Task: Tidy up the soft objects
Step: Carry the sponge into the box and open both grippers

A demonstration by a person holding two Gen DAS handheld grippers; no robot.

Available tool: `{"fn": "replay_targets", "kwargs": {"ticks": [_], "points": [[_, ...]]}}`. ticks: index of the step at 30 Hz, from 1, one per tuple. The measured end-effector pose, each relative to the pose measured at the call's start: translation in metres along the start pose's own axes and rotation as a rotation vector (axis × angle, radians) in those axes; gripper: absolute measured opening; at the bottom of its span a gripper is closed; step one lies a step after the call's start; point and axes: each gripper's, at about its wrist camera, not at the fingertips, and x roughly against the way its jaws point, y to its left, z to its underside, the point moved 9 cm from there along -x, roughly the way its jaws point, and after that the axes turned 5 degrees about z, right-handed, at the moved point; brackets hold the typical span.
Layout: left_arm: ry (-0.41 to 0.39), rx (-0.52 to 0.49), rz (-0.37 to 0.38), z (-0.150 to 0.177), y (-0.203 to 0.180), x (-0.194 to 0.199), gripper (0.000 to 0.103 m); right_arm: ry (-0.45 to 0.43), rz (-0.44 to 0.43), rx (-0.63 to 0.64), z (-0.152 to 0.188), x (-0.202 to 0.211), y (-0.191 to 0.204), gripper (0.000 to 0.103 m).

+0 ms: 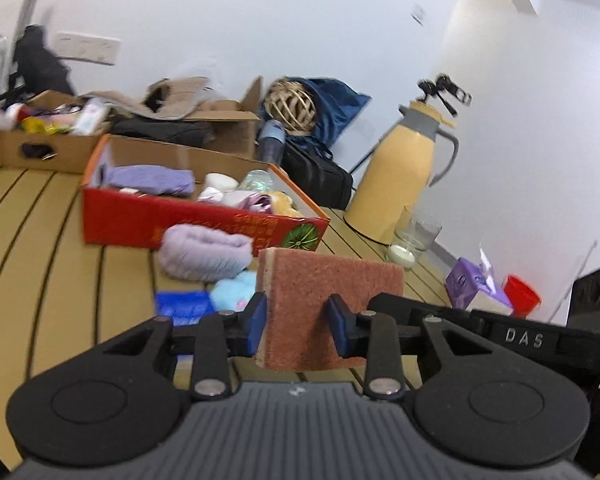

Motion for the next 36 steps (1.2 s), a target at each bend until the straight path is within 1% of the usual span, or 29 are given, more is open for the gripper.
{"fn": "replay_targets", "kwargs": {"ticks": [3, 7, 10, 13, 15, 16, 19, 21, 23, 26, 28, 30, 32, 34, 36], "points": [[-0.027, 0.01, -0.017, 0.003, 0.001, 0.023, 0.033, 0.008, -0.016, 0.006, 0.011, 0.011, 0.02, 0.029], [-0.068, 0.028, -0.018, -0.002, 0.002, 0.043, 0.033, -0.002, -0.025, 0.035, 0.012, 0.022, 0.04, 0.029], [-0.101, 0.016, -0.024, -0.016, 0.005, 0.045, 0.033, -0.019, -0.03, 0.067, 0.0, 0.023, 0.053, 0.029], [-0.13, -0.019, -0.035, -0.048, 0.012, 0.033, 0.032, -0.044, -0.029, 0.098, -0.025, 0.009, 0.06, 0.029], [-0.14, -0.024, -0.038, -0.076, 0.024, 0.017, 0.033, -0.058, -0.035, 0.106, -0.049, -0.011, 0.064, 0.029], [-0.137, -0.011, -0.039, -0.091, 0.032, 0.006, 0.033, -0.059, -0.037, 0.107, -0.062, -0.023, 0.064, 0.029], [-0.108, 0.024, -0.056, -0.131, 0.064, -0.031, 0.033, -0.031, -0.04, 0.093, -0.101, -0.071, 0.062, 0.029], [-0.081, 0.017, -0.083, -0.149, 0.086, -0.055, 0.033, 0.007, -0.04, 0.065, -0.122, -0.108, 0.058, 0.029], [-0.047, 0.038, -0.113, -0.161, 0.11, -0.08, 0.033, 0.039, -0.032, 0.065, -0.136, -0.144, 0.055, 0.029], [0.011, 0.019, -0.177, -0.158, 0.144, -0.113, 0.032, 0.116, -0.018, 0.042, -0.139, -0.201, 0.045, 0.029], [0.048, 0.0, -0.215, -0.149, 0.161, -0.127, 0.032, 0.163, -0.001, 0.046, -0.13, -0.23, 0.041, 0.029], [0.088, -0.012, -0.245, -0.136, 0.176, -0.137, 0.032, 0.206, 0.012, 0.076, -0.114, -0.254, 0.037, 0.029], [0.123, 0.003, -0.252, -0.124, 0.189, -0.142, 0.033, 0.252, 0.016, 0.069, -0.1, -0.272, 0.031, 0.029], [0.15, 0.018, -0.249, -0.117, 0.198, -0.143, 0.034, 0.288, 0.013, 0.059, -0.087, -0.28, 0.028, 0.029], [0.152, -0.004, -0.236, -0.113, 0.197, -0.14, 0.037, 0.314, 0.011, 0.083, -0.078, -0.284, 0.029, 0.03]]}}
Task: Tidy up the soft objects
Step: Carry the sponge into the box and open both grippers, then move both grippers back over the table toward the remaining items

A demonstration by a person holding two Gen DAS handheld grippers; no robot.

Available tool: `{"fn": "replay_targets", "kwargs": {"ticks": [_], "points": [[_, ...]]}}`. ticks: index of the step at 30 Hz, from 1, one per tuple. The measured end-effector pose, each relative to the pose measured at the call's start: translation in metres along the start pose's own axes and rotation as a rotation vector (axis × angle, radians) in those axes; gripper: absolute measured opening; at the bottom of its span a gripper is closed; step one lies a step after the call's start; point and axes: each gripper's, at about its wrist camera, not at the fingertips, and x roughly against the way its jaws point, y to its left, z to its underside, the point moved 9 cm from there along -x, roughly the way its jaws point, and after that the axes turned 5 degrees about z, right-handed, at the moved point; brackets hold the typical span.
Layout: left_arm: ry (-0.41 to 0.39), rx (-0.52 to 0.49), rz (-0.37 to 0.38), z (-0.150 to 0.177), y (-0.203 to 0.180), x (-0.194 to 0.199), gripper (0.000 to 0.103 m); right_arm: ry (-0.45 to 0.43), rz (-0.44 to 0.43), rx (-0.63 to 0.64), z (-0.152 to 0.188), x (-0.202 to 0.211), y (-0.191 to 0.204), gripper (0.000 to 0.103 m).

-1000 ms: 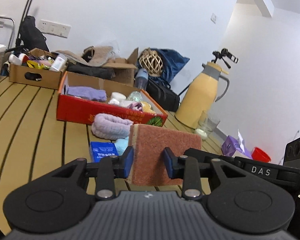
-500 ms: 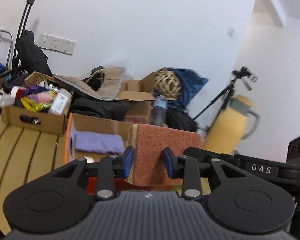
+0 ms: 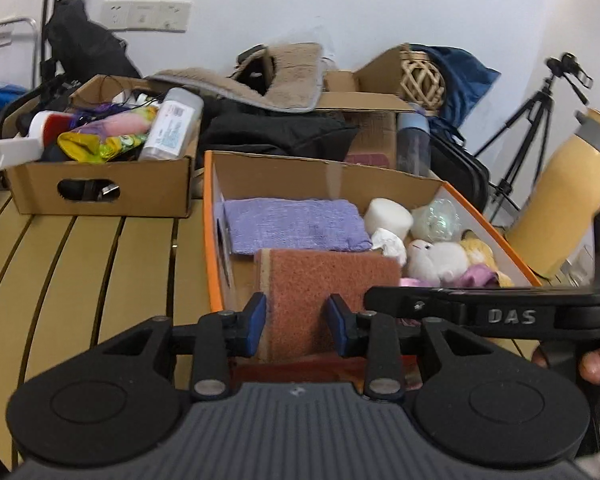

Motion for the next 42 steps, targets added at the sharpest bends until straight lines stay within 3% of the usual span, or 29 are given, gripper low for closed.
{"fn": "replay_targets", "kwargs": {"ticks": [2, 8, 15, 22, 25, 27, 28, 35, 38, 42], "points": [[-0.018, -0.019, 0.003, -0.001, -0.002, 0.006, 0.05, 0.003, 0.027, 0.039, 0.003, -0.001, 0.0, 0.032], [-0.064, -0.046, -0.025, -0.019, -0.009, 0.036, 0.054, -0.03, 0.061, 0.058, -0.006, 0.025, -0.002, 0.039], [-0.113, -0.083, -0.044, -0.031, -0.033, 0.097, 0.06, -0.099, 0.103, 0.122, -0.015, 0.099, 0.009, 0.045], [-0.149, -0.118, -0.057, -0.009, -0.068, 0.163, 0.064, -0.159, 0.177, 0.151, 0.004, 0.179, 0.01, 0.053], [-0.186, -0.123, -0.079, 0.018, -0.081, 0.193, 0.07, -0.189, 0.197, 0.171, 0.024, 0.211, 0.014, 0.054], [-0.229, -0.14, -0.1, 0.043, -0.088, 0.215, 0.077, -0.227, 0.205, 0.202, 0.044, 0.232, 0.018, 0.062], [-0.246, -0.145, -0.103, 0.058, -0.092, 0.225, 0.079, -0.245, 0.216, 0.22, 0.058, 0.243, 0.02, 0.068], [-0.345, -0.157, -0.158, 0.173, -0.115, 0.308, 0.098, -0.333, 0.258, 0.309, 0.169, 0.318, 0.041, 0.071], [-0.315, -0.152, -0.187, 0.226, -0.118, 0.333, 0.098, -0.359, 0.261, 0.349, 0.225, 0.346, 0.051, 0.083], [-0.286, -0.11, -0.194, 0.264, -0.121, 0.356, 0.1, -0.33, 0.253, 0.275, 0.291, 0.369, 0.05, 0.083]]}}
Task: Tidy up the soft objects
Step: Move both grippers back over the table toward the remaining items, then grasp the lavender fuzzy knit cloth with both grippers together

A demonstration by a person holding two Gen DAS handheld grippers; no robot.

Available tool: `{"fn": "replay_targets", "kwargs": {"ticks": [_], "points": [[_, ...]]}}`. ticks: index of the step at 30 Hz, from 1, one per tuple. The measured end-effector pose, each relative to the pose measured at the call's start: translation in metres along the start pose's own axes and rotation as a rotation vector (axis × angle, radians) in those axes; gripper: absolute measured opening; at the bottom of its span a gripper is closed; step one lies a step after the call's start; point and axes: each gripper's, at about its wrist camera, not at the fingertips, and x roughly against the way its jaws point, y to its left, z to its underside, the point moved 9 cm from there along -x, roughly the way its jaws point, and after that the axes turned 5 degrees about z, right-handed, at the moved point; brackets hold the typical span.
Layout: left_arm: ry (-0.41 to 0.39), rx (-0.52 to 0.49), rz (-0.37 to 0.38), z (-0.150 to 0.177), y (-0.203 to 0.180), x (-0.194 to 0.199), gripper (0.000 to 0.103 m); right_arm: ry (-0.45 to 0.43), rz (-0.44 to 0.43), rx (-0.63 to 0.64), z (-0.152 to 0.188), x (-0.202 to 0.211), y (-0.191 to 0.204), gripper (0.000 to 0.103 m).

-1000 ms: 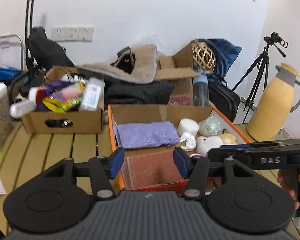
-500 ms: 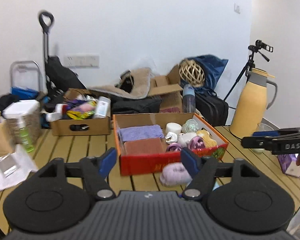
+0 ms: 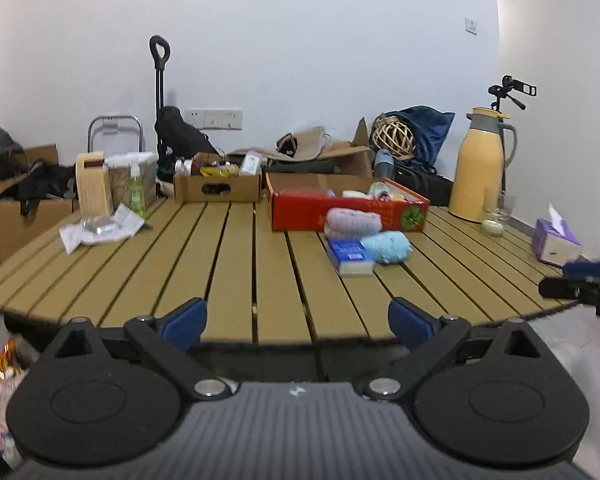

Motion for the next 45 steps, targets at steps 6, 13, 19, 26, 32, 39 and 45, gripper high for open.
{"fn": "replay_targets", "kwargs": {"ticks": [6, 13, 19, 26, 32, 39, 45], "points": [[-0.01, -0.026, -0.006, -0.003, 0.0, -0.001, 0.103, 0.045, 0.025, -0.06, 0.031, 0.011, -0.006, 0.083], [0.036, -0.012, -0.009, 0.003, 0.001, -0.029, 0.103, 0.03, 0.049, -0.101, 0.034, -0.001, -0.012, 0.083], [0.072, 0.029, 0.044, -0.006, 0.001, -0.082, 0.103, 0.05, 0.026, -0.153, 0.024, -0.04, -0.02, 0.081], [0.041, 0.021, 0.128, -0.069, -0.01, -0.182, 0.092, 0.061, -0.022, -0.189, -0.022, -0.128, -0.034, 0.073], [0.115, 0.019, 0.163, -0.106, -0.007, -0.293, 0.084, 0.086, -0.077, -0.257, -0.063, -0.224, -0.052, 0.064], [0.256, 0.102, 0.236, -0.096, -0.005, -0.38, 0.054, 0.17, -0.12, -0.286, -0.087, -0.335, -0.057, 0.053], [0.304, 0.189, 0.339, -0.084, -0.001, -0.397, 0.025, 0.255, -0.192, -0.349, -0.072, -0.38, -0.054, 0.022]]}}
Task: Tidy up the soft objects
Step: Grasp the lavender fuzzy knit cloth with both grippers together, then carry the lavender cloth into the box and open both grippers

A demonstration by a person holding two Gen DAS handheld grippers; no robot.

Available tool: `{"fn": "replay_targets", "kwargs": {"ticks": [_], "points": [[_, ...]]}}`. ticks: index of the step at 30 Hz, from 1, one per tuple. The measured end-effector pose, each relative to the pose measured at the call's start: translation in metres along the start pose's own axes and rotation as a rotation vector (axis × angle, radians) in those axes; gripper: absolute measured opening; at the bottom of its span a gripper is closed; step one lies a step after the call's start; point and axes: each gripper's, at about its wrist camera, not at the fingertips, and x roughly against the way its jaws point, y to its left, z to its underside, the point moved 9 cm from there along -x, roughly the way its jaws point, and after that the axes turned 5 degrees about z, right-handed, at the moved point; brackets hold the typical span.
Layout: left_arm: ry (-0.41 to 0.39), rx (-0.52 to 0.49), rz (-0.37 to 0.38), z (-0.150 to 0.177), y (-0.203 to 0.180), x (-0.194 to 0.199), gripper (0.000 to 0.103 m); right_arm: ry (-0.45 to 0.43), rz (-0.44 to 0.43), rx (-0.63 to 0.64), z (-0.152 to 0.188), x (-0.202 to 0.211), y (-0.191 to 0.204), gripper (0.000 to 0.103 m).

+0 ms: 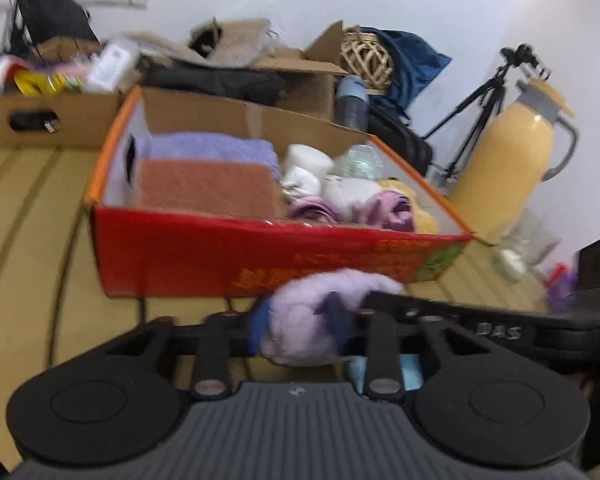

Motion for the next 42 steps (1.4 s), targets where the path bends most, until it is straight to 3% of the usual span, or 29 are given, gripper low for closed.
{"fn": "replay_targets", "kwargs": {"ticks": [4, 10, 13, 19, 24, 34, 42], "points": [[-0.029, -0.033, -0.014, -0.001, -0.004, 0.008, 0.017, -0.008, -0.02, 0.003, 0.002, -0.002, 0.004, 0.011], [-0.117, -0.05, 0.006, 0.001, -0.038, 0.063, 0.017, -0.111, -0.013, 0.086, -0.002, 0.043, 0.034, 0.01], [-0.135, -0.006, 0.03, 0.025, -0.056, 0.099, 0.017, -0.149, -0.014, 0.101, 0.015, 0.086, 0.047, 0.01], [-0.191, -0.029, 0.059, 0.079, -0.104, 0.178, 0.017, -0.177, -0.024, 0.13, 0.08, 0.181, 0.074, 0.01], [-0.214, -0.043, 0.063, 0.11, -0.131, 0.219, 0.017, -0.244, 0.003, 0.155, 0.106, 0.238, 0.09, 0.01], [-0.319, -0.086, 0.046, 0.144, -0.168, 0.298, 0.017, -0.315, -0.015, 0.215, 0.146, 0.314, 0.128, 0.01], [-0.398, -0.121, 0.049, 0.151, -0.184, 0.346, 0.017, -0.384, -0.043, 0.275, 0.158, 0.36, 0.162, 0.01]]}}
